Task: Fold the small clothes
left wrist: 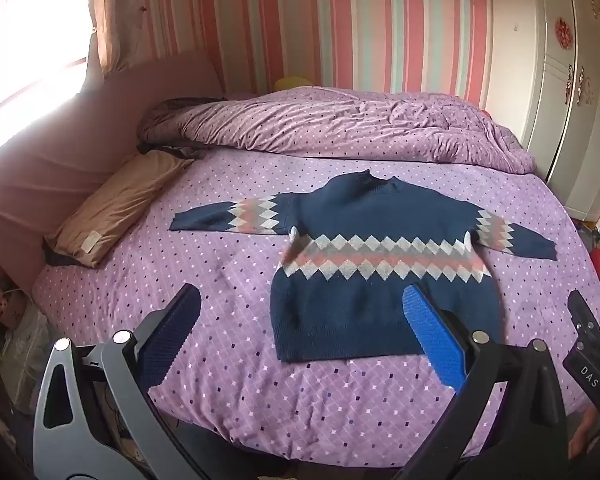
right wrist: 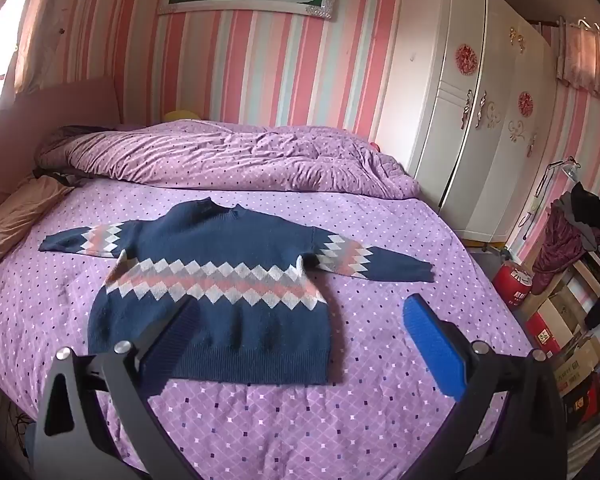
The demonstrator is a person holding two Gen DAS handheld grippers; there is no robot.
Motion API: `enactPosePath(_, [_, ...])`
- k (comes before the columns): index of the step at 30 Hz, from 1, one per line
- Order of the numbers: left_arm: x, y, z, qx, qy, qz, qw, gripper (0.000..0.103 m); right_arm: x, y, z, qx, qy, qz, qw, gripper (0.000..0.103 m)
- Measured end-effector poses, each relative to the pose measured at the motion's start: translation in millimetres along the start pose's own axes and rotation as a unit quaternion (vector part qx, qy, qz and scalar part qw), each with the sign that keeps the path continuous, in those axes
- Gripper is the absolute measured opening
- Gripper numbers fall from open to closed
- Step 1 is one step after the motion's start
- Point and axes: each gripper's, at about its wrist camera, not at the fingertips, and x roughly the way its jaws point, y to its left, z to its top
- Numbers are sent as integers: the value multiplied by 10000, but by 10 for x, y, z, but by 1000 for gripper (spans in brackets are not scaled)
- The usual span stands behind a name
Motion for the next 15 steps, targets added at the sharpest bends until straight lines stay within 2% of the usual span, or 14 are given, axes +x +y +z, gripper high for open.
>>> enactPosePath(11, [-151,-170,-101,195,-195,54,9996,100,-18,-41,-8,45,41,52,10000,102])
enactPosePath(15, [-94,-26,-46,92,-139,-43,9999,100,-17,-57,-21,52,33,52,10000,102])
